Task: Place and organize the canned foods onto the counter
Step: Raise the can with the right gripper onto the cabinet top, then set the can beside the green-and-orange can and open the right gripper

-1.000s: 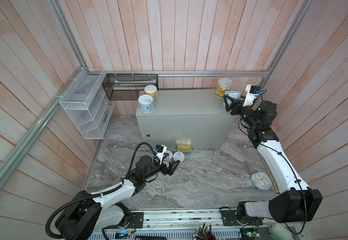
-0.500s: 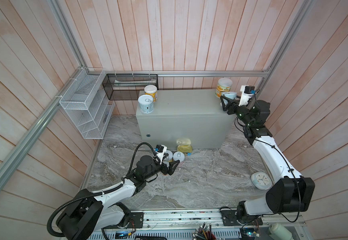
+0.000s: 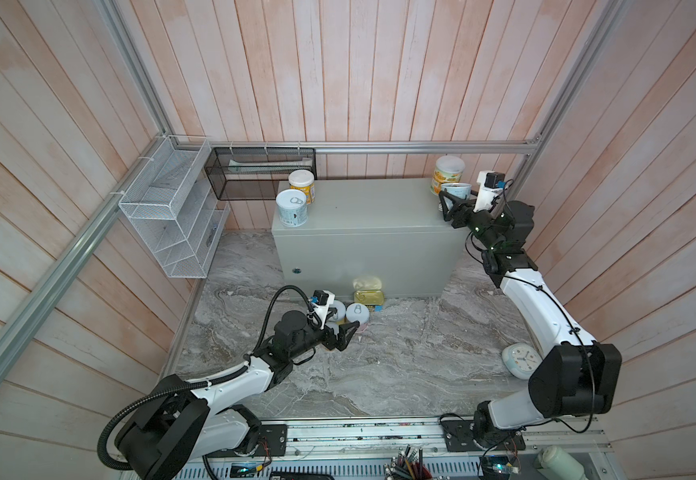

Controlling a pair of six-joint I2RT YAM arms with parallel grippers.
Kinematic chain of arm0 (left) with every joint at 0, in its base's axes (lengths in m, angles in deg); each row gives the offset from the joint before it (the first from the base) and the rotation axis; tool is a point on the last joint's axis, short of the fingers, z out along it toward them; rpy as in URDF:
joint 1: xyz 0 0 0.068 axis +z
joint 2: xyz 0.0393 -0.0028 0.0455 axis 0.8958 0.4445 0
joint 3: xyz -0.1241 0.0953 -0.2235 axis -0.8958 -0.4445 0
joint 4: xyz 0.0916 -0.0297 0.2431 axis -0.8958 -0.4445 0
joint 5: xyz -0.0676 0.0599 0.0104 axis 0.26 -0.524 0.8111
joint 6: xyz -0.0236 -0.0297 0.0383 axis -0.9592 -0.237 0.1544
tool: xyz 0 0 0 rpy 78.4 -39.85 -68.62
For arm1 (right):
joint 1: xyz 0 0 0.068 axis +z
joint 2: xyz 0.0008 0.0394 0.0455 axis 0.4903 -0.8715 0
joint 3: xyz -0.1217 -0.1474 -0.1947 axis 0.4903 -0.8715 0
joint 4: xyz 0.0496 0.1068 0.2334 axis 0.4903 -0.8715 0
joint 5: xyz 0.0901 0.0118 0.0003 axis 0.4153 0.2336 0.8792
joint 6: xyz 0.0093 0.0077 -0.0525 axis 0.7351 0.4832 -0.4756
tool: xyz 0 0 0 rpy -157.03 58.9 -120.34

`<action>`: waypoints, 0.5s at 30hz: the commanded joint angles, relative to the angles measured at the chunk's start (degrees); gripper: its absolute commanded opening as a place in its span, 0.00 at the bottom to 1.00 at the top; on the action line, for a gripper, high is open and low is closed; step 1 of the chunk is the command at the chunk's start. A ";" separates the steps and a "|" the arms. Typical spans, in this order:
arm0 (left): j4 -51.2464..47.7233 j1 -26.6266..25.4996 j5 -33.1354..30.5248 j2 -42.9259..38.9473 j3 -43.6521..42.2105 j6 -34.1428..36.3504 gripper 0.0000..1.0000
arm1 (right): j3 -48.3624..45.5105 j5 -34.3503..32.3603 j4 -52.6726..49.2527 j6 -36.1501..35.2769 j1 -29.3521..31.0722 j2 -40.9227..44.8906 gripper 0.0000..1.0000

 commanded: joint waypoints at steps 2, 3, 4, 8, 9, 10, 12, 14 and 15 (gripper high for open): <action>0.57 0.09 -0.30 0.58 0.70 1.09 1.00 | 0.08 -1.16 2.80 0.69 -0.27 -1.54 0.61; 0.50 0.09 -0.30 0.58 0.77 1.11 1.00 | 0.00 -0.80 2.87 0.99 -0.27 -1.69 0.62; 0.40 0.06 -0.33 0.58 0.75 1.22 1.00 | -0.03 -0.18 3.05 1.22 -0.27 -1.78 0.63; -0.39 0.06 -0.23 0.96 1.26 1.63 1.00 | 0.33 1.87 2.70 2.03 -0.25 -2.10 0.74; -0.62 0.08 -0.27 1.08 1.44 1.72 1.00 | 0.62 2.69 2.23 2.03 -0.27 -2.07 0.79; -0.77 0.06 -0.26 1.26 1.57 1.67 1.00 | 0.70 3.04 1.66 2.16 -0.25 -1.92 0.82; -0.85 0.06 -0.09 1.40 1.59 1.73 1.00 | 0.47 2.82 0.74 2.24 -0.26 -1.29 0.87; -0.77 0.04 0.19 1.52 1.59 1.71 1.00 | -0.41 2.76 0.39 1.71 -0.25 -0.20 0.89; -0.68 0.11 0.25 1.61 1.64 1.73 1.00 | -1.01 2.39 0.32 1.44 -0.26 0.48 0.90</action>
